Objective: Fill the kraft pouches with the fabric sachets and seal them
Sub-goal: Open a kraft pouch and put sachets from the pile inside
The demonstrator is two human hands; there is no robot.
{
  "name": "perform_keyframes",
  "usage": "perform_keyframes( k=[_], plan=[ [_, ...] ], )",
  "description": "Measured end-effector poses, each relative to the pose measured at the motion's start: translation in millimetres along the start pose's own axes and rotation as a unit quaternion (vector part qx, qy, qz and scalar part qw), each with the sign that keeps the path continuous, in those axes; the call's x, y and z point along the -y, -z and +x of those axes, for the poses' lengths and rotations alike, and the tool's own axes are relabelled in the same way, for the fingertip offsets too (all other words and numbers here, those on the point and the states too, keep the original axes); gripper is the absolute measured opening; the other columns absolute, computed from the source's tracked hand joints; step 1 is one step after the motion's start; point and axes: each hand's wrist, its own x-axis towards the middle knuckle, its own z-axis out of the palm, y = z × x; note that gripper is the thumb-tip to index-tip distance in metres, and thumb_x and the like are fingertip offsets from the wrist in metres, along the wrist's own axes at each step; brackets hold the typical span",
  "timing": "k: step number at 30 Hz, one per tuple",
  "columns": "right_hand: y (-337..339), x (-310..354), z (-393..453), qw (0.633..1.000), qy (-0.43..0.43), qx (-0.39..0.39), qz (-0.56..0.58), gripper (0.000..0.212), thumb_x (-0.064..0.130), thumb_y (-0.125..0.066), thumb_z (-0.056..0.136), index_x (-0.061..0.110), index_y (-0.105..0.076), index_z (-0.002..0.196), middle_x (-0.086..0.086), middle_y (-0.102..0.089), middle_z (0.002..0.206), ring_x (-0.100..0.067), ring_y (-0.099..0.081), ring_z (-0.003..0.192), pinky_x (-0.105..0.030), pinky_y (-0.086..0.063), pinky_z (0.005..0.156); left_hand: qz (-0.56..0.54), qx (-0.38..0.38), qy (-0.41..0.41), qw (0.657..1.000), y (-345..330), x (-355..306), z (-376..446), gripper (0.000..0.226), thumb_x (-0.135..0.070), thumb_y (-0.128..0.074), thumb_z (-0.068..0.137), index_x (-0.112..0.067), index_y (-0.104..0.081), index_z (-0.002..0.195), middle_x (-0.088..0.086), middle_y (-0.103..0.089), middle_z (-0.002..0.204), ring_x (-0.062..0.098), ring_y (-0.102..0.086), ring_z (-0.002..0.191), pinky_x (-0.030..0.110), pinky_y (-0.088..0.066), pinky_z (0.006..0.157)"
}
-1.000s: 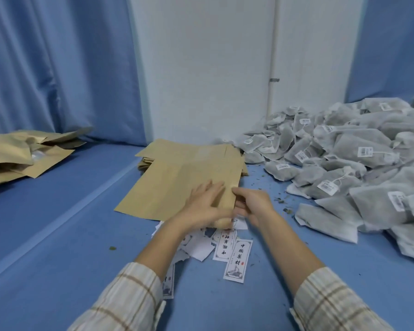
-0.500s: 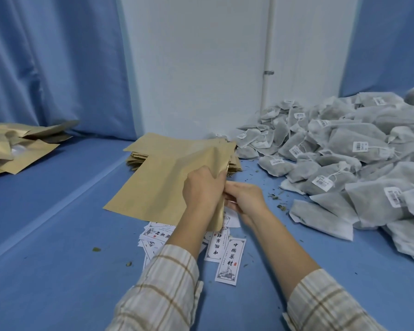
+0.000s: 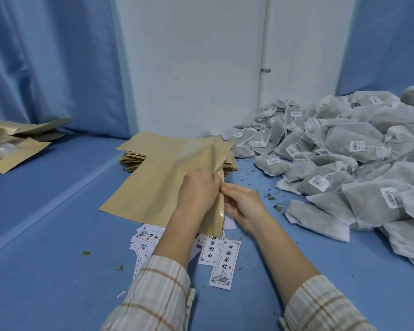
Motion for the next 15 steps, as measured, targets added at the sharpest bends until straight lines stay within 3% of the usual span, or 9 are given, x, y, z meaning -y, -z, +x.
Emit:
perform_keyframes(
  k=[3,5,7,9,12,13,15],
  plan=[
    [-6.6,-2.1,3.1,0.956,0.117,-0.095,-0.250,0.013,0.012,-0.061,0.084,0.005,-0.071,0.078,-0.007,-0.065,0.072,-0.017,-0.058,0.071,-0.043,-0.054,0.076,0.032,0.014,-0.006,0.999,-3.0,-1.4,-0.4,0.025,-0.017,-0.040,0.098,-0.008,-0.062,0.089,0.014,-0.066,0.095,0.031,-0.061,0.090,0.027,-0.035,0.064],
    [-12.1,-2.7,1.2,0.915,0.172,-0.111,-0.347,0.024,0.022,-0.058,0.088,0.000,-0.067,0.081,-0.012,-0.059,0.068,-0.017,-0.049,0.066,-0.047,-0.052,0.078,0.068,0.001,-0.017,0.998,-3.5,-4.2,-2.9,0.023,-0.009,-0.040,0.097,-0.009,-0.062,0.093,0.011,-0.067,0.094,0.028,-0.063,0.088,0.026,-0.033,0.061],
    [-14.5,-1.7,-2.9,0.891,0.204,-0.116,-0.388,0.031,0.029,-0.057,0.090,0.003,-0.068,0.079,-0.013,-0.061,0.063,-0.013,-0.048,0.061,-0.035,-0.050,0.067,0.097,-0.003,-0.032,0.995,-4.1,-3.0,-3.0,0.023,-0.007,-0.042,0.096,-0.008,-0.064,0.090,0.012,-0.067,0.090,0.029,-0.064,0.086,0.026,-0.034,0.060],
    [-16.1,-1.5,-5.7,0.861,0.227,-0.139,-0.432,0.035,0.029,-0.056,0.091,0.004,-0.066,0.070,-0.002,-0.052,0.050,-0.008,-0.042,0.052,-0.015,-0.036,0.053,0.135,-0.001,-0.040,0.990,-6.4,-1.5,-3.4,0.022,-0.007,-0.043,0.095,-0.005,-0.065,0.090,0.015,-0.066,0.090,0.032,-0.064,0.087,0.027,-0.034,0.061],
    [-15.0,-6.4,-4.4,0.828,0.230,-0.183,-0.478,0.042,0.021,-0.053,0.092,0.006,-0.051,0.053,0.005,-0.036,0.043,-0.009,-0.032,0.047,-0.017,-0.032,0.050,0.132,0.009,-0.037,0.991,-11.8,-3.8,-6.7,0.022,-0.007,-0.041,0.096,-0.002,-0.063,0.096,0.018,-0.066,0.096,0.036,-0.062,0.091,0.030,-0.037,0.064],
    [-11.6,-7.0,-2.8,0.825,0.211,-0.208,-0.481,0.041,0.017,-0.051,0.091,0.009,-0.049,0.051,0.004,-0.037,0.044,-0.010,-0.032,0.048,-0.019,-0.031,0.050,0.134,0.002,-0.034,0.990,-10.8,-4.0,-8.1,0.022,-0.008,-0.041,0.096,-0.001,-0.061,0.098,0.019,-0.066,0.098,0.036,-0.062,0.093,0.032,-0.039,0.065],
    [-0.6,-1.5,-0.6,0.816,0.160,-0.261,-0.491,0.032,0.011,-0.048,0.090,0.005,-0.060,0.061,-0.004,-0.050,0.054,-0.018,-0.043,0.057,-0.026,-0.027,0.050,0.132,-0.028,-0.021,0.991,-6.9,-2.3,-9.2,0.024,-0.011,-0.040,0.097,0.001,-0.060,0.097,0.022,-0.066,0.097,0.039,-0.062,0.092,0.036,-0.041,0.068]
  ],
)
